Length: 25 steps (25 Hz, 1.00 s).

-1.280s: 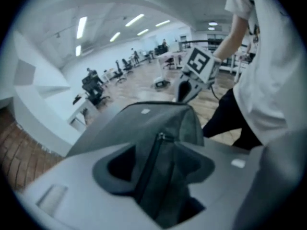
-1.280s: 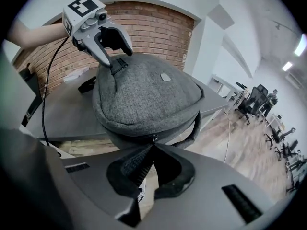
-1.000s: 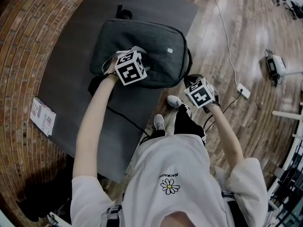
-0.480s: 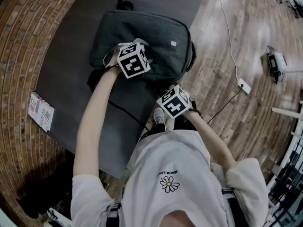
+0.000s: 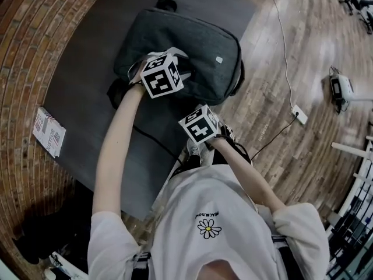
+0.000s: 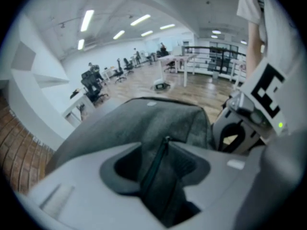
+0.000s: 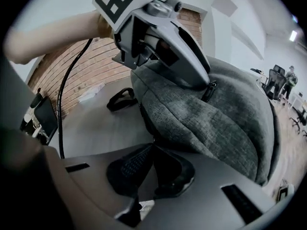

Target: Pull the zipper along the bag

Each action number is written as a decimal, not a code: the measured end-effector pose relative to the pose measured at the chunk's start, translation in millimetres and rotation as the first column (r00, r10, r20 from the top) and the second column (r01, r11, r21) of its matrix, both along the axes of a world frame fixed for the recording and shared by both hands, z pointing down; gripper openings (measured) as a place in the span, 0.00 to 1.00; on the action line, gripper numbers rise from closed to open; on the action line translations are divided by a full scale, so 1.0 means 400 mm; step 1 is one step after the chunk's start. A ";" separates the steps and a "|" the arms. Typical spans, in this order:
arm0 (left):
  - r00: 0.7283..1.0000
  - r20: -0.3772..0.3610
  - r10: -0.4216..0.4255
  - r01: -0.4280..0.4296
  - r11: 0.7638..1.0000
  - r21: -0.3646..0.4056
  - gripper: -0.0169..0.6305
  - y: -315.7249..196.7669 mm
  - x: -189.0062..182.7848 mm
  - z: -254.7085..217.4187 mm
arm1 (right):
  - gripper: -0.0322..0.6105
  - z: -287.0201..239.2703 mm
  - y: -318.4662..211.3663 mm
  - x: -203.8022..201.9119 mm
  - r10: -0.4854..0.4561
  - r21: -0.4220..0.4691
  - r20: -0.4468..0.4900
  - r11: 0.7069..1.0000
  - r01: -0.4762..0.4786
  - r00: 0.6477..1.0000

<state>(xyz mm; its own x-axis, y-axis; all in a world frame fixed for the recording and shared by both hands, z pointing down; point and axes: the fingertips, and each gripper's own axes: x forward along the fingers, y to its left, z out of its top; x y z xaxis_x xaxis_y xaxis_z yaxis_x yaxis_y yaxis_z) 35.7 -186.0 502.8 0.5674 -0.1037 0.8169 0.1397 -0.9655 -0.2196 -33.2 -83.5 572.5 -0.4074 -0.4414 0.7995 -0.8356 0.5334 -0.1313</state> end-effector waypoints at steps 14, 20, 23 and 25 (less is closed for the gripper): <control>0.886 -0.147 -0.441 0.458 0.880 0.122 0.02 -0.142 -0.305 -0.048 | 0.06 0.001 -0.011 0.042 -0.003 0.002 -0.021 1.000 0.003 1.000; 0.883 -0.142 -0.448 0.458 0.888 0.045 0.02 -0.144 -0.305 -0.036 | 0.06 0.001 -0.013 0.023 0.054 -0.006 -0.052 0.998 -0.055 0.997; 0.877 -0.163 -0.453 0.462 0.887 0.022 0.02 -0.146 -0.302 -0.038 | 0.06 0.005 -0.025 0.014 0.122 -0.026 -0.075 0.992 -0.124 0.990; 0.881 -0.168 -0.442 0.450 0.893 0.014 0.02 -0.143 -0.294 -0.042 | 0.06 0.003 -0.028 0.009 0.159 -0.044 -0.076 0.986 -0.162 0.984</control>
